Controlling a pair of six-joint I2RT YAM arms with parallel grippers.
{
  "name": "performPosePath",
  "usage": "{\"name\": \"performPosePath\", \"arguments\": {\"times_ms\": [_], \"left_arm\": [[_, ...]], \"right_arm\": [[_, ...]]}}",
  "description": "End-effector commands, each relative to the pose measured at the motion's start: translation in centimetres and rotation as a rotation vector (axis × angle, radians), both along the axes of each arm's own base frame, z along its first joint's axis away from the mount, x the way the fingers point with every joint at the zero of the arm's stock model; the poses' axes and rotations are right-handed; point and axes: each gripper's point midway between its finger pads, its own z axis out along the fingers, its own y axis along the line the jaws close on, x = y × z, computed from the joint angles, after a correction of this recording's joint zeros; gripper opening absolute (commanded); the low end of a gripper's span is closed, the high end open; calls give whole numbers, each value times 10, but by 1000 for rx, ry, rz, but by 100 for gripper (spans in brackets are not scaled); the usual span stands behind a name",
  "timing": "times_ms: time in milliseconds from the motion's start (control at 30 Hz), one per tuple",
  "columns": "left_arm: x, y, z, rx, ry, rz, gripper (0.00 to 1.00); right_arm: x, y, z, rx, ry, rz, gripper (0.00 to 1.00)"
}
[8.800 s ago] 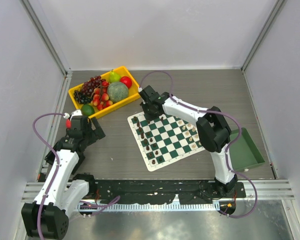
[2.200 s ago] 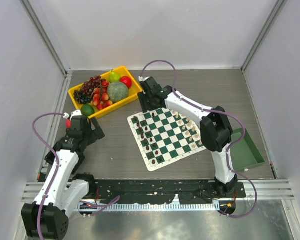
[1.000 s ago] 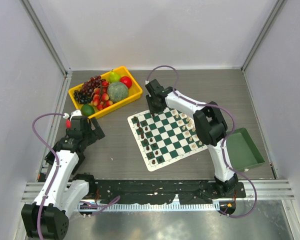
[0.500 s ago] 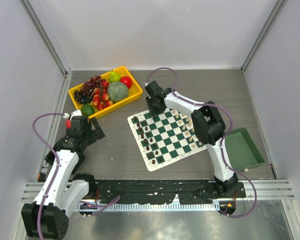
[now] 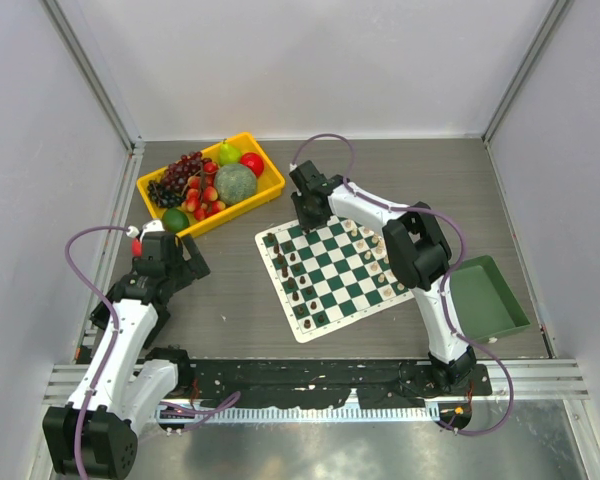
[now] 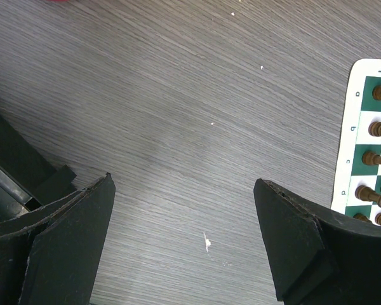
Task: Set up the chess pieces on the board
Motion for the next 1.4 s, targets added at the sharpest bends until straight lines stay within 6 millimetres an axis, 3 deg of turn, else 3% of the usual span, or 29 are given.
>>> {"name": "performPosePath", "arguments": {"times_ms": [0, 133, 267, 567, 1033, 1367], "left_arm": [[9, 1, 11, 2, -40, 0, 99], [8, 1, 10, 1, -37, 1, 99], [9, 1, 11, 2, -41, 0, 99], [9, 1, 10, 2, -37, 0, 99], [5, 6, 9, 25, -33, 10, 99], [4, 6, 9, 28, -29, 9, 99]], "right_arm": [[15, 9, 31, 43, -79, 3, 31], [16, 8, 36, 45, -89, 2, 24], [15, 10, 42, 50, -99, 6, 11], [8, 33, 60, 72, -140, 44, 11], [-1, 66, 44, 57, -116, 100, 11], [-6, 72, 28, 19, -86, 120, 12]]}}
